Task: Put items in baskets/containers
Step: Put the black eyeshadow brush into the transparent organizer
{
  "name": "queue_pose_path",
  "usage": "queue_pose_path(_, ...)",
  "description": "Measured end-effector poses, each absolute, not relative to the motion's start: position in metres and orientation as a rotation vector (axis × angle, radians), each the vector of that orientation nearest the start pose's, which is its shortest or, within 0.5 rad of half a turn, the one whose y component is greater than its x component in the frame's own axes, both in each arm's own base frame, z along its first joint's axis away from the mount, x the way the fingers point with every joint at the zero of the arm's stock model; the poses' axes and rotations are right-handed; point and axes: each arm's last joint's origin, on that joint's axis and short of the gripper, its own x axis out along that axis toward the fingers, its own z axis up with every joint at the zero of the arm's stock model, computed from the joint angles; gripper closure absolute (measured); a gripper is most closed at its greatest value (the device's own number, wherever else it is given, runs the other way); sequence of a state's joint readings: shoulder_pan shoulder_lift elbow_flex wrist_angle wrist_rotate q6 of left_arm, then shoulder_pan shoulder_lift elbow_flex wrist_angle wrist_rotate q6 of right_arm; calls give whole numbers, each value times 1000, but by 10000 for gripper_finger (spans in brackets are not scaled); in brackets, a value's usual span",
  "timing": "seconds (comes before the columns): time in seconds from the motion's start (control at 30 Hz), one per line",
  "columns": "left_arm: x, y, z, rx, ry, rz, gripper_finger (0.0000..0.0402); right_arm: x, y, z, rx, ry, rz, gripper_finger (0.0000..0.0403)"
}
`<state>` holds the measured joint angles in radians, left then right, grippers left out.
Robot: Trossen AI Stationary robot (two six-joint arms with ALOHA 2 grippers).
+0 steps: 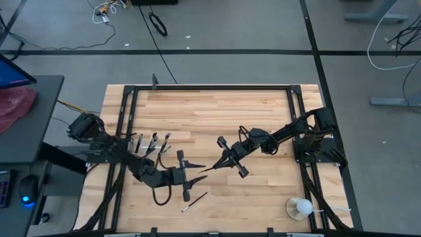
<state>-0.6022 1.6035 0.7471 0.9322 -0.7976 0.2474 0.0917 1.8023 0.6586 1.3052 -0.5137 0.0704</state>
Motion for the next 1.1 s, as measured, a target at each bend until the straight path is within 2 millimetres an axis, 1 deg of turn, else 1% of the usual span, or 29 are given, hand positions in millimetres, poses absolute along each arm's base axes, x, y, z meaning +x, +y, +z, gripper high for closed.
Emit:
queue_pose_path(0.3,283,-157,232,175,-77,166,330,326,44,177,34,-138,609,397)
queue_pose_path(0.43,284,-156,232,179,-74,172,374,326,44,177,37,-131,605,396)
queue_pose_path(0.47,284,-156,232,179,-74,172,382,326,44,176,40,-125,605,394)
queue_pose_path(0.57,280,-160,232,179,-64,187,384,327,42,175,64,-97,596,381)
queue_pose_path(0.67,269,-167,239,168,-48,248,378,328,32,172,106,-51,572,359)
queue_pose_path(0.8,241,-177,254,133,-5,367,382,329,18,169,164,-5,531,324)
queue_pose_path(0.9,218,-180,265,73,15,432,383,330,14,167,187,14,514,303)
queue_pose_path(1.0,198,-176,277,-27,12,443,383,330,14,166,179,19,515,289)
queue_pose_path(1.1,186,-167,283,-129,39,370,383,330,16,166,167,20,519,281)
